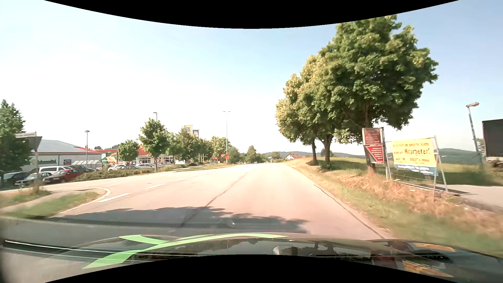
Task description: Follow the waypoints while adhering to traffic rules and regulations
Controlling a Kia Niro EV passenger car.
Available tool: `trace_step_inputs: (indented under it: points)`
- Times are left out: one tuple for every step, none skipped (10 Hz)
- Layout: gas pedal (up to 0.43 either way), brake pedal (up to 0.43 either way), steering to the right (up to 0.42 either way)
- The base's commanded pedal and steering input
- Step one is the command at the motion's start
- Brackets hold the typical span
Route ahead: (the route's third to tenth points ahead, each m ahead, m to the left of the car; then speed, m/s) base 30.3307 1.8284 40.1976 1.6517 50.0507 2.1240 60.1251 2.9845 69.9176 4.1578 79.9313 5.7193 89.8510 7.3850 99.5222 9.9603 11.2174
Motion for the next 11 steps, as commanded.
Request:
trace_step_inputs:
  points:
    - [0.189, 0.0, 0.007]
    - [0.189, 0.0, 0.008]
    - [0.189, 0.0, 0.008]
    - [0.189, 0.0, 0.009]
    - [0.189, 0.0, 0.009]
    - [0.189, 0.0, 0.009]
    - [0.189, 0.0, 0.009]
    - [0.189, 0.0, 0.01]
    - [0.189, 0.0, 0.008]
    - [0.189, 0.0, 0.007]
    - [0.189, 0.0, 0.006]
